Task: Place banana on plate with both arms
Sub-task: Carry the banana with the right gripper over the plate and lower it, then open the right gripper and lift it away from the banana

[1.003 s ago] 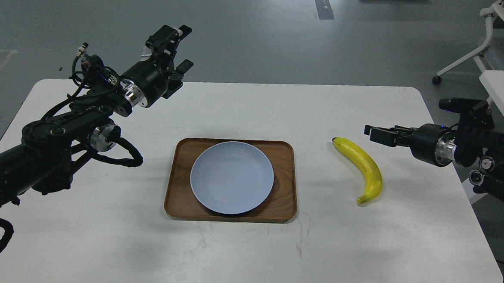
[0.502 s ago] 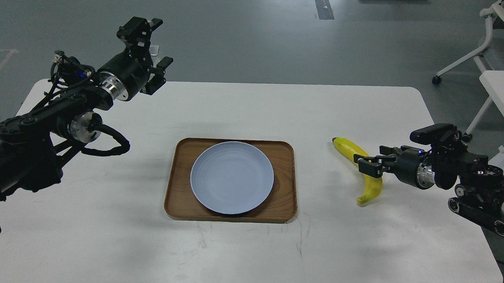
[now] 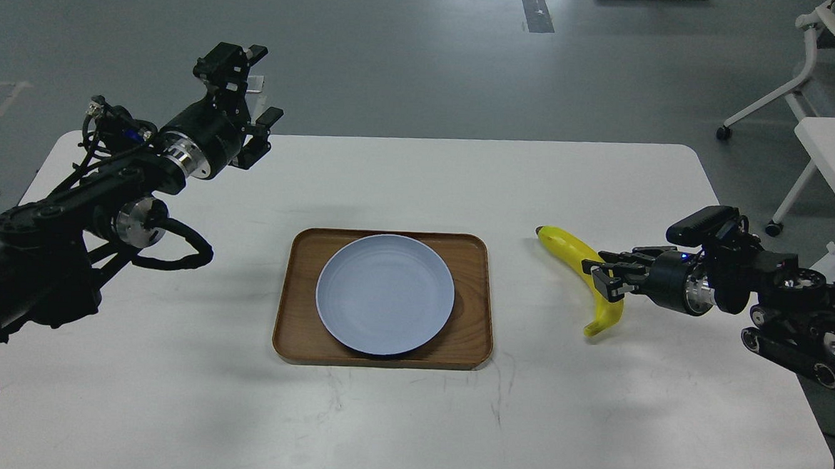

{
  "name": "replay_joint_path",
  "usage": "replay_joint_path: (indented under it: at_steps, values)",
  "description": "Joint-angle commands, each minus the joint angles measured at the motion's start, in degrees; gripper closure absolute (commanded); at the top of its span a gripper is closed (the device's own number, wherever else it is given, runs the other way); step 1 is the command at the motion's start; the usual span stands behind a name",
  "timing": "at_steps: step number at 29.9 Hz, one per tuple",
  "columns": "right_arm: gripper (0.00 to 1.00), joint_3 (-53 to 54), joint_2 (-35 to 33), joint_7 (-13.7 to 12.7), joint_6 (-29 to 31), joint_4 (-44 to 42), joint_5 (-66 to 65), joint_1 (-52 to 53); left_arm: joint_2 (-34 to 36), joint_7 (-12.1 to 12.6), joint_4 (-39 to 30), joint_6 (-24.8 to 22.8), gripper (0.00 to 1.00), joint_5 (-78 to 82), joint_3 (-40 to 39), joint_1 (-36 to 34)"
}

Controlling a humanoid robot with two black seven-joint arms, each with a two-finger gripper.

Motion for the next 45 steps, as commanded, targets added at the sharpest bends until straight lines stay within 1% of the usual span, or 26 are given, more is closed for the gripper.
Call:
replay_joint_path:
  at_steps: [1,2,5,6,10,14,16,18,21,22,26,28,31,33,34,36,37,38,39,40,43,45]
  values:
    - [0.78,0.2,0.1,0.8,-0.9,0.3,0.1,2.3,0.0,0.0,0.0,0.0,0.02,0.0,0.0,0.2]
    - [0.78,0.2,0.3,1.1,-1.3,0.5,0.1,2.8,0.0,0.0,0.0,0.0,0.02,0.0,0.0,0.2]
    - [0.78,0.2,2.5,3.8,-2.4,0.8,0.1,5.9,0.0,0.0,0.0,0.0,0.02,0.1,0.0,0.2]
    - [0.78,0.1,3.8,4.2,-2.5,0.9,0.1,7.1,0.0,0.0,0.0,0.0,0.02,0.1,0.0,0.2]
    - [0.78,0.0,7.6,4.6,-2.5,0.8,0.1,9.2,0.0,0.0,-0.1,0.0,0.02,0.1,0.1,0.2]
    - [0.78,-2.9,14.7,5.7,-2.5,-0.4,0.3,11.7,0.2,0.0,0.0,0.0,0.02,0.1,0.1,0.2]
    - [0.78,-4.2,17.1,6.0,-2.5,-2.2,0.8,12.0,0.3,0.0,0.0,0.0,0.02,0.1,0.1,0.2]
    - [0.78,-5.2,22.6,6.2,-2.5,-6.6,1.0,11.6,0.6,0.0,-0.1,-0.1,0.02,0.1,0.1,0.2]
    - [0.78,-5.5,28.5,6.4,-2.3,-10.8,1.5,11.1,0.8,0.0,0.0,-0.1,0.02,0.1,0.0,0.2]
    - [0.78,-5.5,28.6,6.4,-2.3,-10.8,1.5,11.1,0.8,0.0,0.0,-0.1,0.02,0.1,0.0,0.2]
    - [0.78,-5.7,33.3,6.3,-2.0,-14.4,5.2,9.8,1.7,0.1,-0.1,-0.3,0.02,0.0,0.0,0.3]
    - [0.78,-5.7,34.5,6.3,-1.9,-15.1,6.1,9.6,1.8,0.1,-0.1,-0.4,0.02,0.0,0.0,0.3]
    - [0.74,-6.4,35.1,6.3,-1.8,-16.5,7.0,8.5,1.9,0.2,-0.1,-0.2,0.02,0.1,0.0,0.3]
    - [0.65,-7.0,35.1,6.2,-1.8,-16.5,7.0,7.8,1.9,0.1,-0.1,-0.4,0.02,0.0,0.0,0.4]
    - [0.55,-7.1,35.1,6.0,-1.8,-16.5,7.0,7.7,1.8,0.2,0.0,-0.5,0.02,0.0,0.0,0.4]
    - [0.40,-7.1,35.1,5.9,-1.8,-16.4,7.2,7.6,1.6,0.3,0.0,-0.5,0.02,0.0,0.1,0.4]
    - [0.29,-7.1,35.1,5.7,-1.8,-16.3,7.3,7.4,1.3,0.5,0.0,-0.3,0.02,0.0,0.1,0.4]
    - [0.14,-7.1,35.1,5.7,-1.8,-15.9,7.6,7.4,1.3,0.5,0.0,-0.3,0.02,0.0,0.0,0.3]
    - [0.07,-7.1,35.1,5.7,-1.9,-15.8,7.9,7.4,1.3,0.5,-0.1,-0.5,0.02,0.0,0.0,0.3]
    - [0.04,-7.1,35.1,5.7,-1.9,-15.5,8.7,7.5,1.1,0.6,0.0,-0.5,0.02,-0.1,0.0,0.3]
    - [0.01,-6.4,35.1,5.7,-2.0,-15.5,10.9,8.4,0.9,0.8,0.0,-0.6,0.02,-0.2,0.0,0.4]
    - [0.01,-5.5,35.1,5.7,-2.3,-15.5,13.5,9.6,1.1,0.9,-0.1,-0.8,0.02,-0.2,0.0,1.0]
